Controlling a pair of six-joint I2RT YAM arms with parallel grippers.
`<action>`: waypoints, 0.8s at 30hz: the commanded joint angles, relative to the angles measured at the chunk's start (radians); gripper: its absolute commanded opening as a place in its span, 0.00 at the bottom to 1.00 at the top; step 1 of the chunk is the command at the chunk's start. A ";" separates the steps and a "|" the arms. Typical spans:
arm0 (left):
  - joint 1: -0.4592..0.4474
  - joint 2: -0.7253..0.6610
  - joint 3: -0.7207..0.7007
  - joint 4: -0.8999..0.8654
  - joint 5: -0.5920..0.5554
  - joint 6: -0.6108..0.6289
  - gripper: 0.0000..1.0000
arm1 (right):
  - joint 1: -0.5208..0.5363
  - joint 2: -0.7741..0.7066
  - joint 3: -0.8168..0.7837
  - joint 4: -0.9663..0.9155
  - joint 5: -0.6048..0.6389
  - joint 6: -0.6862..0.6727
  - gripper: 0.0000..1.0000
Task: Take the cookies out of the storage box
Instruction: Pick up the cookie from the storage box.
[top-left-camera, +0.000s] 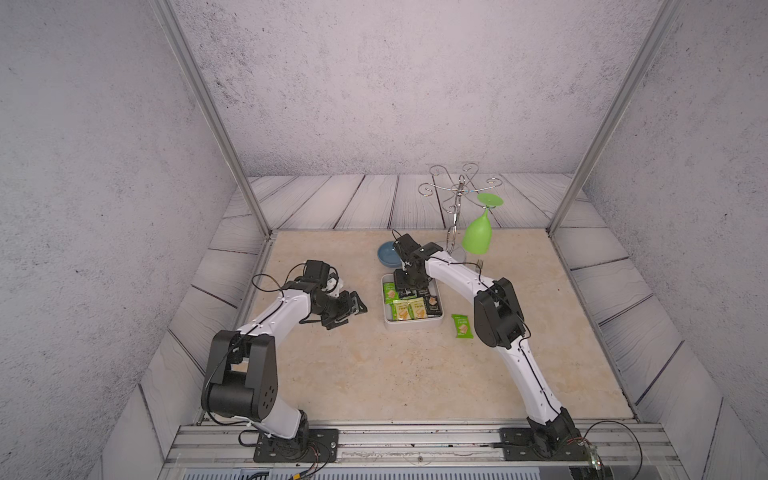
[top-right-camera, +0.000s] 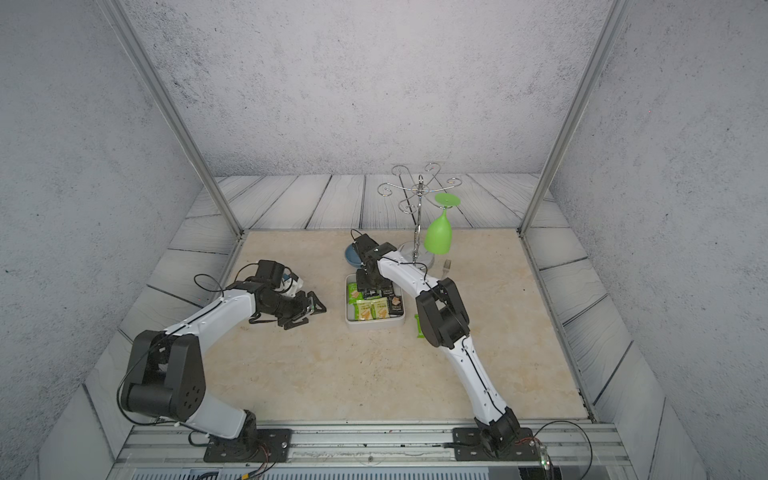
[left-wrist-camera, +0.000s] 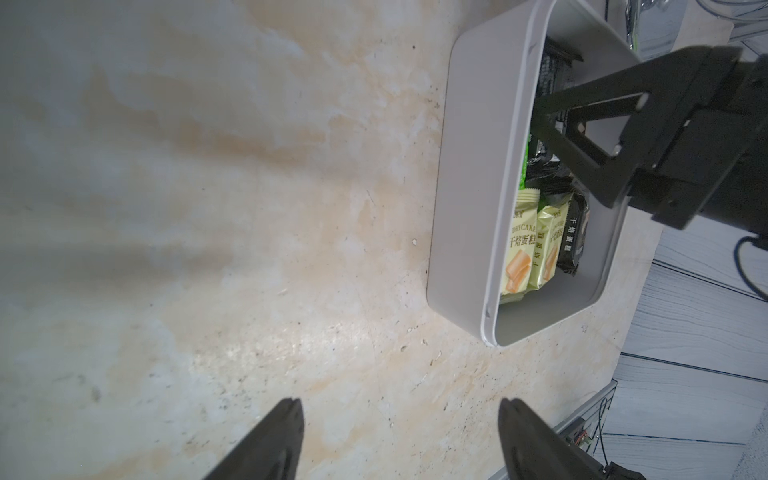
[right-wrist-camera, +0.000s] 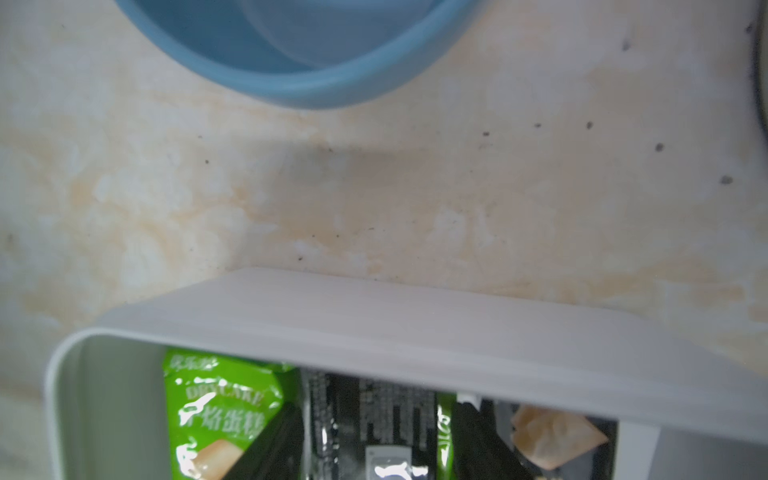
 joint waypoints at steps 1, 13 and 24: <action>0.010 0.005 0.013 -0.019 0.013 0.008 0.80 | 0.006 0.021 0.039 -0.062 0.037 -0.015 0.62; 0.015 0.003 0.006 -0.013 0.017 0.003 0.80 | 0.007 -0.005 0.032 -0.059 0.066 -0.014 0.53; 0.017 0.002 0.004 -0.010 0.022 0.001 0.80 | 0.008 -0.050 0.017 -0.053 0.065 -0.022 0.46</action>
